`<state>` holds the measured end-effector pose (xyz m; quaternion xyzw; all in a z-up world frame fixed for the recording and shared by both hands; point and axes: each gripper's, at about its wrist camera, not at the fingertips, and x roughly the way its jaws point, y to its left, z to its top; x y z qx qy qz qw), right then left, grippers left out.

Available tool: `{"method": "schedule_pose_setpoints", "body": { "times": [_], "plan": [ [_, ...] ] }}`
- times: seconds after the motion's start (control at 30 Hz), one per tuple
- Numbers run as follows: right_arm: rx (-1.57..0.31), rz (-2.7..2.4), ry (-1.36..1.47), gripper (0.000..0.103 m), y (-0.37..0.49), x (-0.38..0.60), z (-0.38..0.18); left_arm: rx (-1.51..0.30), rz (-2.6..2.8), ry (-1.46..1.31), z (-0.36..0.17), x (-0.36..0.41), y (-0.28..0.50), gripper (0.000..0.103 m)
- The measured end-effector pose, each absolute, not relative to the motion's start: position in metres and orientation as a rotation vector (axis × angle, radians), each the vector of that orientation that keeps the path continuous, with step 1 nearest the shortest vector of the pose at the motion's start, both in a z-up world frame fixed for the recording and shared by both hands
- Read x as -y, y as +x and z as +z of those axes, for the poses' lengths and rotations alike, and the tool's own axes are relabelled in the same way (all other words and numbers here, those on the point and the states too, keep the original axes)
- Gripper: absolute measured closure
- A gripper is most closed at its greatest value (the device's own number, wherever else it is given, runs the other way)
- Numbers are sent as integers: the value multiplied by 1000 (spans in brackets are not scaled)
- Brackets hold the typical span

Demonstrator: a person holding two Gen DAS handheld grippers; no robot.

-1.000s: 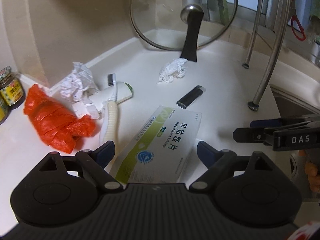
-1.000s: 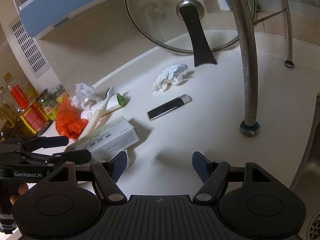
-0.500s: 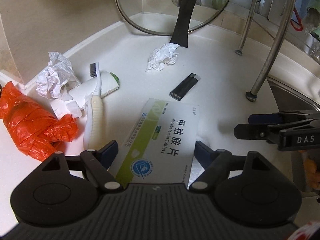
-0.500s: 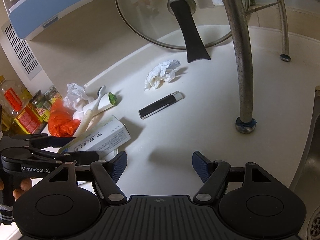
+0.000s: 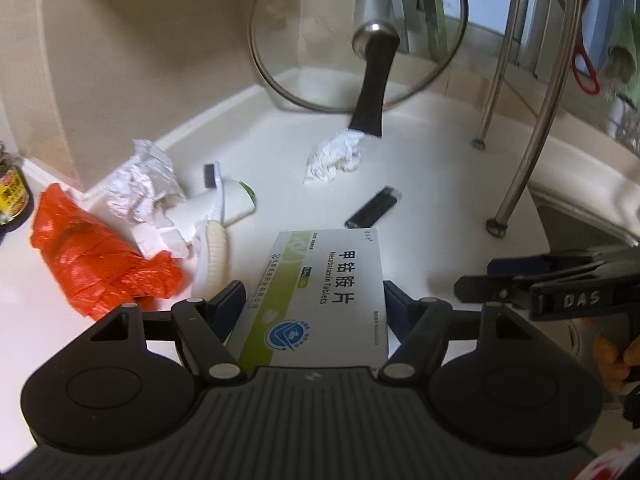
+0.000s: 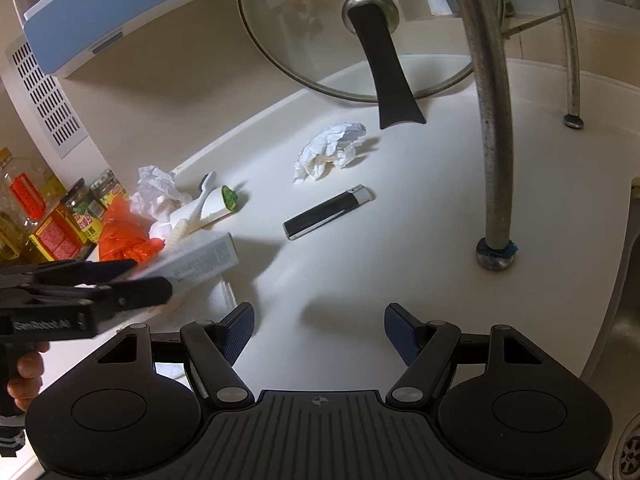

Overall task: Collect trash
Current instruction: 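Lift the medicine box with the left gripper while the right reaches the white paper towel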

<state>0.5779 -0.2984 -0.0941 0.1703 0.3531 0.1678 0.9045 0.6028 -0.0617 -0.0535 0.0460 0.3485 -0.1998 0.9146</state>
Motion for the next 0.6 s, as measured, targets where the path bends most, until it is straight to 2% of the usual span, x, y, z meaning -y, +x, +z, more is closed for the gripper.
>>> {"method": "schedule_pose_setpoints", "body": {
  "times": [0.3,0.6],
  "plan": [
    [-724,423,330,31,573,277,-87,-642,-285,31,-31,20,558,33],
    [-719,497,289,31,574,253,-91,-645,5,10,-34,-52,511,33]
  ]
}}
